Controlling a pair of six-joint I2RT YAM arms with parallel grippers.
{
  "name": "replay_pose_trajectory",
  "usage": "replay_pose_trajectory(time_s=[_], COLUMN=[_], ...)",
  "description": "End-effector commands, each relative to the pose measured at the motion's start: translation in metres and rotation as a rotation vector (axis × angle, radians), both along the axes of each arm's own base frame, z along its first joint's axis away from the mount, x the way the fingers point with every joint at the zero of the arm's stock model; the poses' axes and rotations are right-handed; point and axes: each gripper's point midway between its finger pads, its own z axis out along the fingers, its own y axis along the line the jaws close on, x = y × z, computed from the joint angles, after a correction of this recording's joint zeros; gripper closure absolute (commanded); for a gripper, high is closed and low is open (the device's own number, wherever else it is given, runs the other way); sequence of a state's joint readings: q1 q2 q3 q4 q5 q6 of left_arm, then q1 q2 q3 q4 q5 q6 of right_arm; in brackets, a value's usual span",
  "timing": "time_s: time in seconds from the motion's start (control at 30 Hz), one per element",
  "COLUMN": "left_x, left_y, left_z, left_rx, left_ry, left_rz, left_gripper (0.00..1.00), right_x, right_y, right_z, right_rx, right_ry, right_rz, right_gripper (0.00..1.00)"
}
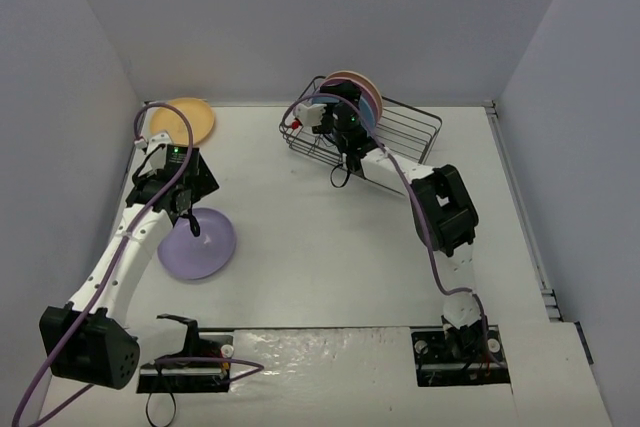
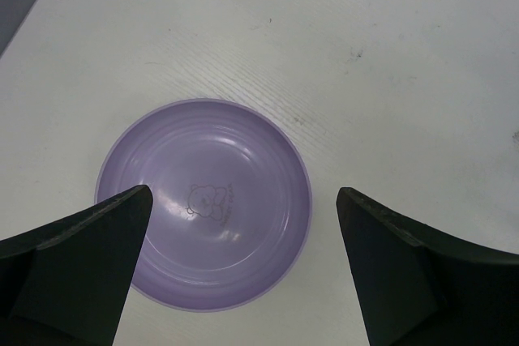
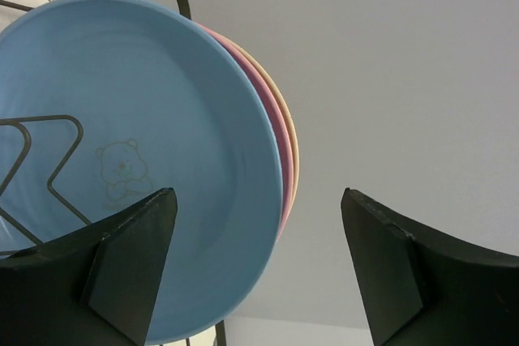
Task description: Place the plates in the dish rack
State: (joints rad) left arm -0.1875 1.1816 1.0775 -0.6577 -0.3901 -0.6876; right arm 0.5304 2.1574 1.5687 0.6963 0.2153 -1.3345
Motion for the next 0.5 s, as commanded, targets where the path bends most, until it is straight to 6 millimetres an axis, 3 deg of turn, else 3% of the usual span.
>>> replay_pose_trajectory(time_s=[0.0,0.1,0.23,0.3,0.37,0.47], left_x=[0.006,-0.001,-0.021,-0.036,-0.056,-0.093], left_y=[0.004,0.005,0.015,0.023,0.038,0.056], left_z=[0.03,0.033,0.026,0.013,-0.004,-0.034], left_rx=[-0.008,-0.024,-0.085,-0.126,-0.188,-0.249], left_ry=[-0.067,-0.057,-0.003,0.055,0.109,0.169], left_rz=[0.026,0.058,0.151,0.21,0.324,0.481], left_gripper=[0.03,0.03,0.03,0.03,0.03,0.03], right_x=[-0.005,-0.018,-0.047,-0.06,-0.08,-0.098], right_y=[-0.008,-0.004,0.011,0.017,0.017,0.016], right_z=[0.114,0.161,0.196,0.208,0.232,0.247], right_rx=[0.207,0.312,0.422,0.483,0.6,0.744], right_ry=[-0.207,-0.25,-0.239,-0.221,-0.189,-0.117], right_rz=[-0.035,-0.021,0.031,0.057,0.1,0.132], right_gripper=[0.14,0.07,0.02,0.0,0.0,0.0])
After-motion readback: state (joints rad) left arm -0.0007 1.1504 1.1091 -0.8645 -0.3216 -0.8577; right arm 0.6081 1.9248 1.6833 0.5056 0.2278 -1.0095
